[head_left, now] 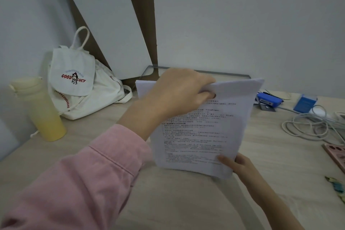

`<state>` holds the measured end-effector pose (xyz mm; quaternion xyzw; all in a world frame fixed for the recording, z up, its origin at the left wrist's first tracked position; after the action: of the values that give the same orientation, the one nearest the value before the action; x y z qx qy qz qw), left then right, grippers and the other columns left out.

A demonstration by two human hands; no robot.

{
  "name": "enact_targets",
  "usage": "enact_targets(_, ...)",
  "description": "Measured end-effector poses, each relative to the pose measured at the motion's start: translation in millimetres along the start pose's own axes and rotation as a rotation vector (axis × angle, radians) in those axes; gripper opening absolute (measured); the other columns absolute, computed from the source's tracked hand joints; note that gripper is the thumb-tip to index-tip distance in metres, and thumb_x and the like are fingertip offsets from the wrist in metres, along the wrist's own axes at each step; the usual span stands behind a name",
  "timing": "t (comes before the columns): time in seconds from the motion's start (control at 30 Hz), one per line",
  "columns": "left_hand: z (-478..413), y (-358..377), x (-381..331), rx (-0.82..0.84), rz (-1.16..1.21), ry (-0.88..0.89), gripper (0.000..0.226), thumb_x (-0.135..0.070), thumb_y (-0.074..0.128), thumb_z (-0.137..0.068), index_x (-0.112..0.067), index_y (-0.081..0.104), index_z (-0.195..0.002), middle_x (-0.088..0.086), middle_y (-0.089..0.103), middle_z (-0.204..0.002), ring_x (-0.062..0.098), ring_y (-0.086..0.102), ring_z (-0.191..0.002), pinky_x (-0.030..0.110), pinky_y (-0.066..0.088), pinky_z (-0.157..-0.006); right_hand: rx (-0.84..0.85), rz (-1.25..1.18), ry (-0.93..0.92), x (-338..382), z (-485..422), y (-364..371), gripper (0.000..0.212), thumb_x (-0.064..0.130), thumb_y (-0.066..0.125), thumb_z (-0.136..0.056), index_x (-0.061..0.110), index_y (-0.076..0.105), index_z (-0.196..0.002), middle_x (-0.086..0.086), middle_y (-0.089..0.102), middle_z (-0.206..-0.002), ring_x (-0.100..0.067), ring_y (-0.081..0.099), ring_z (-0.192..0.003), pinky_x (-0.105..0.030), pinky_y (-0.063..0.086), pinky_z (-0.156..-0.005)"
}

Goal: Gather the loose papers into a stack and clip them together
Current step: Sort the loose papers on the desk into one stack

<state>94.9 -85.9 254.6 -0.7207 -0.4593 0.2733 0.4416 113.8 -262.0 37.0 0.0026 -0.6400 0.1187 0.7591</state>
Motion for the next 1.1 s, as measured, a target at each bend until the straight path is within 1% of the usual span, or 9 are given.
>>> enact_targets(0.1, 6.2, -7.0, 12.8, -0.072, 0.161, -0.069, 0.03, -0.044, 0.046, -0.091, -0.031, 0.06, -0.115, -0.01, 0.059, -0.081, 0.011, 0.047, -0.075, 0.029, 0.035, -0.06, -0.119, 0.008, 0.02, -6.7, -2.5, -24.0, 0.035, 0.026, 0.069, -0.078, 0.01, 0.067, -0.109, -0.002, 0.074, -0.099, -0.018, 0.07, -0.091, -0.033, 0.054, -0.08)
enact_targets(0.27, 22.8, 1.8, 37.6, -0.154, 0.461, -0.251, 0.041, -0.053, 0.052, -0.082, -0.025, 0.064, -0.108, 0.0, 0.071, -0.098, 0.019, 0.063, -0.089, 0.041, 0.051, -0.08, -0.192, -0.247, -0.059, 11.0, -3.5, -60.2, 0.049, 0.024, 0.064, -0.074, 0.004, 0.059, -0.118, -0.01, 0.069, -0.112, -0.028, 0.063, -0.107, -0.038, 0.05, -0.089)
enact_targets(0.37, 34.6, 18.3, 52.2, -0.175, 0.754, -0.346, 0.022, -0.048, 0.056, -0.079, -0.038, 0.062, -0.099, -0.01, 0.071, -0.097, 0.01, 0.067, -0.089, 0.041, 0.054, -0.084, -0.148, -0.386, -0.122, 21.6, -2.0, -69.6, 0.049, 0.024, 0.054, -0.083, 0.013, 0.05, -0.13, -0.007, 0.066, -0.119, -0.025, 0.063, -0.105, -0.034, 0.053, -0.079)
enact_targets(0.47, 48.2, 36.3, 60.0, -0.201, 0.909, -0.393, 0.011, -0.033, 0.06, -0.086, -0.042, 0.058, -0.091, -0.017, 0.07, -0.087, 0.0, 0.067, -0.082, 0.029, 0.057, -0.078, -0.091, -0.387, -0.193, 31.7, 1.5, -67.5, 0.044, 0.021, 0.05, -0.086, 0.019, 0.051, -0.13, -0.002, 0.068, -0.116, -0.02, 0.068, -0.097, -0.028, 0.06, -0.068)
enact_targets(0.57, 69.2, 57.5, 71.8, -0.253, 1.087, -0.482, 0.013, -0.021, 0.058, -0.087, -0.032, 0.059, -0.095, -0.015, 0.07, -0.084, -0.005, 0.067, -0.076, 0.014, 0.053, -0.064, -0.118, -0.406, -0.279, 41.7, 4.2, -67.4, 0.036, 0.01, 0.045, -0.091, 0.023, 0.054, -0.124, -0.001, 0.068, -0.108, -0.015, 0.067, -0.092, -0.027, 0.059, -0.07)
enact_targets(0.7, 112.1, 102.6, 87.1, -0.302, 1.173, -0.672, 0.028, -0.014, 0.064, -0.084, -0.025, 0.054, -0.107, -0.008, 0.065, -0.102, -0.01, 0.063, -0.083, 0.011, 0.051, -0.07, -0.088, -0.293, -0.274, 39.5, 6.3, -49.6, 0.027, 0.013, 0.052, -0.086, 0.022, 0.062, -0.109, 0.003, 0.073, -0.1, -0.013, 0.068, -0.092, -0.023, 0.058, -0.072)
enact_targets(0.8, 139.5, 127.3, 83.1, -0.325, 1.233, -0.785, 0.031, -0.01, 0.063, -0.083, -0.02, 0.053, -0.111, -0.009, 0.063, -0.099, -0.015, 0.062, -0.078, 0.005, 0.047, -0.064, -0.062, -0.201, -0.205, 23.0, 7.9, -35.4, 0.038, 0.023, 0.059, -0.075, 0.019, 0.062, -0.112, 0.001, 0.072, -0.107, -0.017, 0.068, -0.099, -0.032, 0.058, -0.08)
enact_targets(0.93, 144.8, 120.4, 82.0, -0.448, 1.21, -0.798, 0.016, -0.012, 0.056, -0.088, -0.021, 0.055, -0.102, -0.01, 0.062, -0.095, -0.014, 0.061, -0.076, 0.006, 0.047, -0.063, -0.067, -0.191, -0.203, 18.8, 6.4, -31.7, 0.039, 0.024, 0.06, -0.075, 0.019, 0.062, -0.113, -0.002, 0.07, -0.111, -0.018, 0.066, -0.102, -0.035, 0.055, -0.086)
enact_targets(1.1, 137.7, 101.6, 84.7, -0.564, 1.057, -0.749, 0.015, -0.019, 0.055, -0.09, -0.027, 0.052, -0.103, -0.015, 0.06, -0.098, -0.013, 0.058, -0.087, 0.006, 0.047, -0.072, -0.08, -0.18, -0.22, 26.5, 0.9, -29.7, 0.035, 0.018, 0.058, -0.081, 0.015, 0.062, -0.116, -0.004, 0.07, -0.11, -0.02, 0.066, -0.1, -0.042, 0.05, -0.088)
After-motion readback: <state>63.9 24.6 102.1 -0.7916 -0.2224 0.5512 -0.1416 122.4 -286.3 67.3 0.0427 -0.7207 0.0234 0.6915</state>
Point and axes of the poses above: each hand's wrist, its own z-axis away from the middle knuckle, its own y-axis out of the palm, x = y × z, the point moved 5 cm from there along -z, towards the middle knuckle
